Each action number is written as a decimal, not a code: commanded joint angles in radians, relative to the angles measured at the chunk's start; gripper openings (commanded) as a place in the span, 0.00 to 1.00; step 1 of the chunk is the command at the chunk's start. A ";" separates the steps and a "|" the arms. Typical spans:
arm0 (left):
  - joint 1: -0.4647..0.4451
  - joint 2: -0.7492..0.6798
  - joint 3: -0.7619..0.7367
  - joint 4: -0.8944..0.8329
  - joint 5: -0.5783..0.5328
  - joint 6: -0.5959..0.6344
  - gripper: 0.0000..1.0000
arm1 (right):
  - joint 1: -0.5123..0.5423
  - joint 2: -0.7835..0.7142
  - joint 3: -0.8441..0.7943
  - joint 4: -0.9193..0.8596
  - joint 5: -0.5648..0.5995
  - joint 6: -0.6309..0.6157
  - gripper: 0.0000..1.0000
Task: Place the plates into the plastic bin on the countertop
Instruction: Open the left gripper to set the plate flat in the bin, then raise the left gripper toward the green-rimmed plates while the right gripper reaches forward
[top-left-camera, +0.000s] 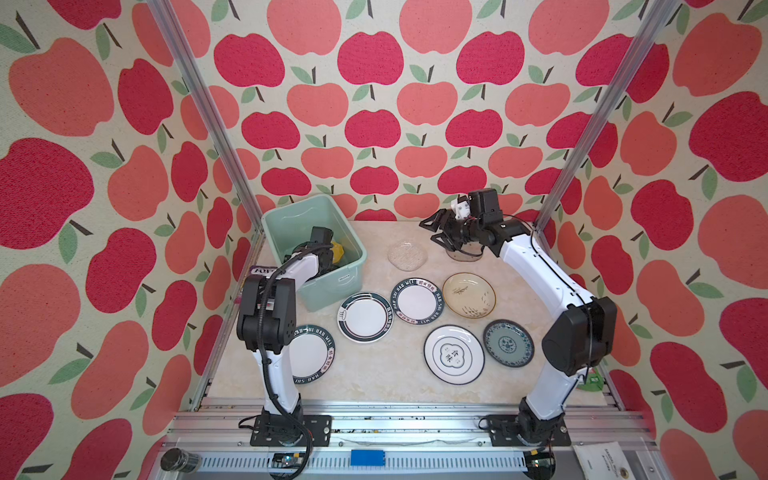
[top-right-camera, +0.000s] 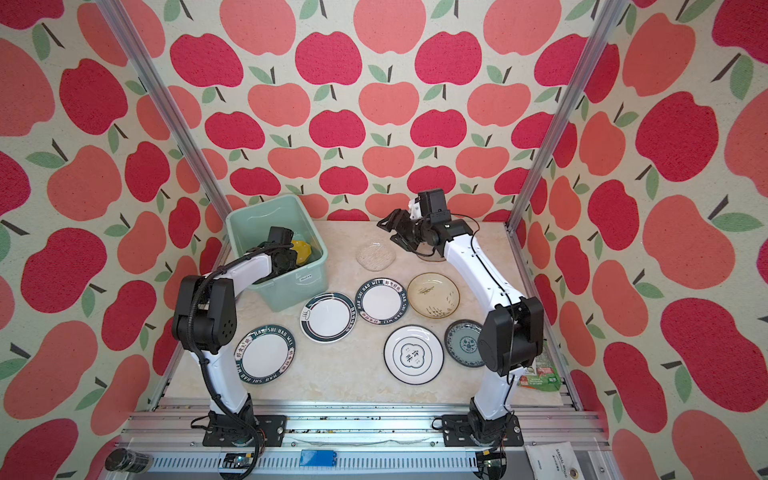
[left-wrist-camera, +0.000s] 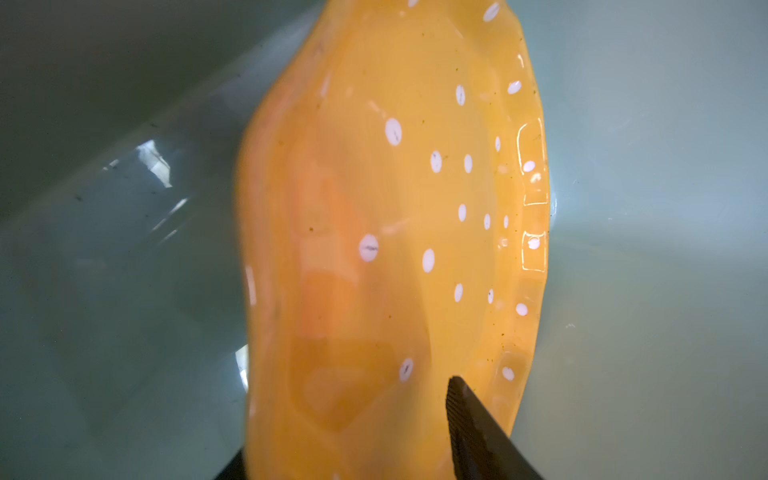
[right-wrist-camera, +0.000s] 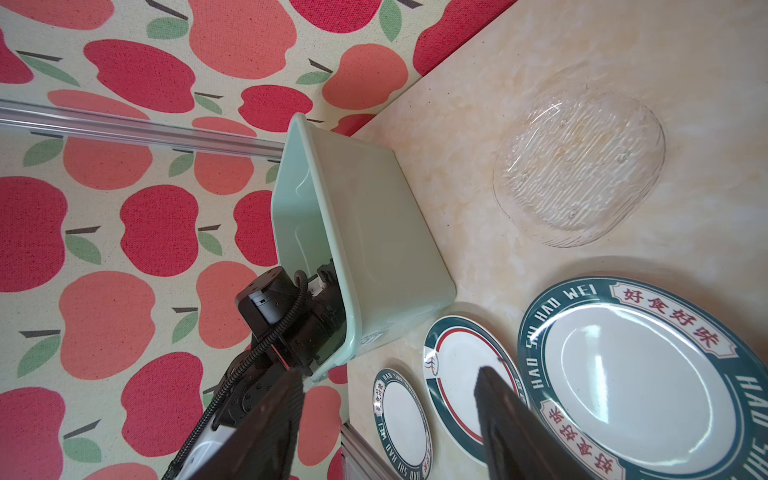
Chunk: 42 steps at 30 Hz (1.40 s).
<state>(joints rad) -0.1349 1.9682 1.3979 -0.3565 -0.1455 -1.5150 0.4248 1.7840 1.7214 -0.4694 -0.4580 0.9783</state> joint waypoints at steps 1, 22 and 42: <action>0.019 0.041 0.057 -0.041 -0.005 0.008 0.58 | -0.013 -0.049 -0.017 0.017 0.010 0.016 0.68; 0.048 0.053 0.195 -0.084 0.092 0.127 0.89 | -0.033 -0.051 -0.049 0.084 -0.009 0.029 0.69; 0.030 -0.377 0.092 -0.027 0.217 0.514 0.99 | -0.112 -0.041 -0.039 -0.108 -0.061 -0.417 0.73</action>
<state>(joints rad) -0.0940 1.6264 1.5040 -0.4026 0.0319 -1.1351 0.3199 1.7687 1.6638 -0.5117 -0.5079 0.6582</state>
